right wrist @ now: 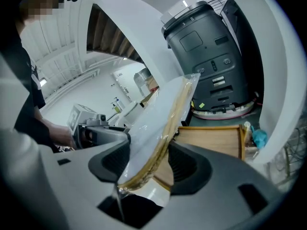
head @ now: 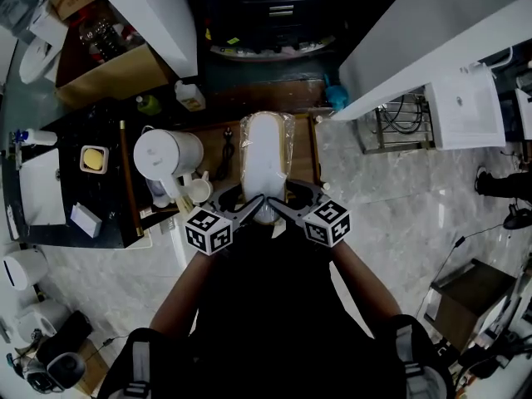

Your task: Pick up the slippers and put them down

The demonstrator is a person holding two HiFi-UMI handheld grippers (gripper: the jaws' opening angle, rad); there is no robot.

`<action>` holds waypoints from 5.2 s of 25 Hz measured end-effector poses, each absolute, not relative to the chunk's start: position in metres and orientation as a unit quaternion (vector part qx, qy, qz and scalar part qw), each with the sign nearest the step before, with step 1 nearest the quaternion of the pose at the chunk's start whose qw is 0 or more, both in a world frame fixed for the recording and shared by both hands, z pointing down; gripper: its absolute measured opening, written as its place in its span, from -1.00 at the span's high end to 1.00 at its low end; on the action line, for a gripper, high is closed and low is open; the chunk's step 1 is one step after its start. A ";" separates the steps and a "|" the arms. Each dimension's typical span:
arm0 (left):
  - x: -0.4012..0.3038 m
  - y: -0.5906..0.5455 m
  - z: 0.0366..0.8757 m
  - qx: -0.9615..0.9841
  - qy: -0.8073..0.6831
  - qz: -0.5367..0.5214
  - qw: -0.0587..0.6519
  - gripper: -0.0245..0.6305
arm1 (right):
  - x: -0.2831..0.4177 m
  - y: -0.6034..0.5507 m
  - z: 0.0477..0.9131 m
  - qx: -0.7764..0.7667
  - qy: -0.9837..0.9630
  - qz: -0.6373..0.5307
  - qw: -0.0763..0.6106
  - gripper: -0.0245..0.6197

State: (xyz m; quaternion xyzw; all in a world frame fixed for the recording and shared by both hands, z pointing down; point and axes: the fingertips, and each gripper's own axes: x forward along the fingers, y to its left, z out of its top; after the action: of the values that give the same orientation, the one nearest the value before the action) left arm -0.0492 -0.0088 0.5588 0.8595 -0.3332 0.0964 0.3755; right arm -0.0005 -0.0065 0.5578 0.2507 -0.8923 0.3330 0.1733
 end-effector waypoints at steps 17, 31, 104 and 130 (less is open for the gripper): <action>-0.030 -0.019 0.646 0.837 -0.323 0.177 0.404 0.18 | 0.016 -0.020 0.648 0.236 -0.866 0.373 0.237 0.13; -0.043 -0.020 0.718 0.797 -0.331 0.217 0.457 0.18 | 0.003 -0.024 0.715 0.223 -0.840 0.403 0.288 0.13; -0.045 -0.029 0.641 0.848 -0.299 0.156 0.410 0.54 | 0.004 -0.017 0.641 0.225 -0.871 0.355 0.254 0.70; -0.046 0.000 0.563 0.884 -0.261 0.114 0.370 0.89 | -0.013 -0.001 0.554 0.217 -0.912 0.293 0.189 0.90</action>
State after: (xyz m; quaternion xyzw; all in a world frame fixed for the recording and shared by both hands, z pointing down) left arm -0.0463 -0.0004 0.5630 0.8843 -0.2606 0.1141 0.3702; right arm -0.0128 -0.0014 0.5542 0.2174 -0.9116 0.2935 0.1889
